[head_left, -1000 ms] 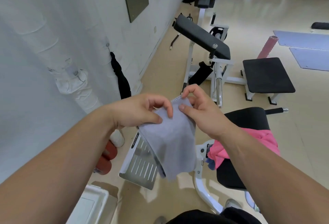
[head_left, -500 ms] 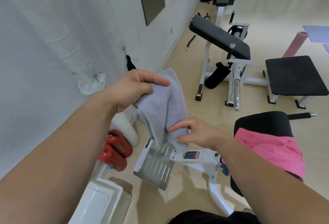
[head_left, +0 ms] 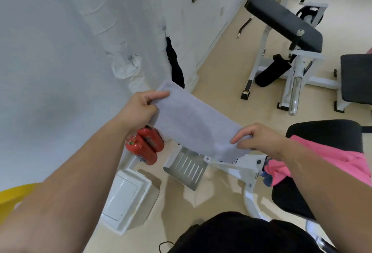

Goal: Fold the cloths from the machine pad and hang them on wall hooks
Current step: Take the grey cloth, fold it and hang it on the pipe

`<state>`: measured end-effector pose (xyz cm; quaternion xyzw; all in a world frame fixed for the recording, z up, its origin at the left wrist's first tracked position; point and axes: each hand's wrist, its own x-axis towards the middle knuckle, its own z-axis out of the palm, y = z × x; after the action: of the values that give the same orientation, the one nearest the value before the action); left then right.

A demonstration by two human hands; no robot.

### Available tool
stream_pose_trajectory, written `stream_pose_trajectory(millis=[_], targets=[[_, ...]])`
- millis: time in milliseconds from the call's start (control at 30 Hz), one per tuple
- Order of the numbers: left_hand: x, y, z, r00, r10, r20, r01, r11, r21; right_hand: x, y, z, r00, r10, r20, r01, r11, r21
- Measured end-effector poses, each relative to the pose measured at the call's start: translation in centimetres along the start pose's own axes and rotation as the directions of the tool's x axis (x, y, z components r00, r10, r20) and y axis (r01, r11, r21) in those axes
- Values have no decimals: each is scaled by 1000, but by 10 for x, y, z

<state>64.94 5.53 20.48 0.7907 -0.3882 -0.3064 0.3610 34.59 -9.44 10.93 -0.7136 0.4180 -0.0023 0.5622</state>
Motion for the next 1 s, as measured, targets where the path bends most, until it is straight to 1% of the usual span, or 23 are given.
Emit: stream_pose_trajectory(millis=[100,167,233,267,333,400,500,567,600,633,700,800,867,900,1000], targets=[[-7,-36,10,993,-106,-59,103,993,-56,-8,12,4,999,34,-2,-33,981,193],[-9,-58,18,987,-147,-68,140,985,-104,-13,18,8,998,64,-29,-49,931,362],[-13,-75,28,985,-163,-61,156,982,-107,-17,18,12,989,115,-93,-52,860,508],[-16,-81,33,986,-161,-52,156,984,-90,-17,17,15,980,143,-137,-50,847,529],[-22,-89,45,988,-155,-27,152,984,-92,-20,14,20,964,158,-214,-40,880,473],[-32,-92,57,994,-111,-11,110,990,-88,-22,8,25,957,130,-258,-30,933,359],[-48,-84,75,999,-14,-30,13,999,-47,-21,-3,35,957,23,-291,27,986,167],[-57,-76,88,999,18,-32,-20,998,-60,-20,-13,44,957,-52,-284,69,996,48],[-61,-72,95,999,38,-27,-39,997,-65,-20,-18,48,958,-82,-275,90,996,17],[-64,-68,102,998,60,-14,-61,996,-62,-20,-24,53,959,-102,-265,109,994,12],[-70,-59,114,995,100,25,-97,990,-98,-21,-35,61,960,-128,-247,149,987,65],[-77,-44,124,992,101,72,-77,955,-286,-23,-49,74,956,-155,-249,202,963,178],[-79,-39,126,992,90,89,-52,929,-367,-25,-53,81,955,-144,-260,214,940,265],[-79,-38,127,992,88,94,-47,928,-369,-26,-54,84,953,-138,-268,217,931,294],[-79,-40,130,992,97,82,-68,951,-303,-26,-53,89,951,-126,-283,219,919,328]])
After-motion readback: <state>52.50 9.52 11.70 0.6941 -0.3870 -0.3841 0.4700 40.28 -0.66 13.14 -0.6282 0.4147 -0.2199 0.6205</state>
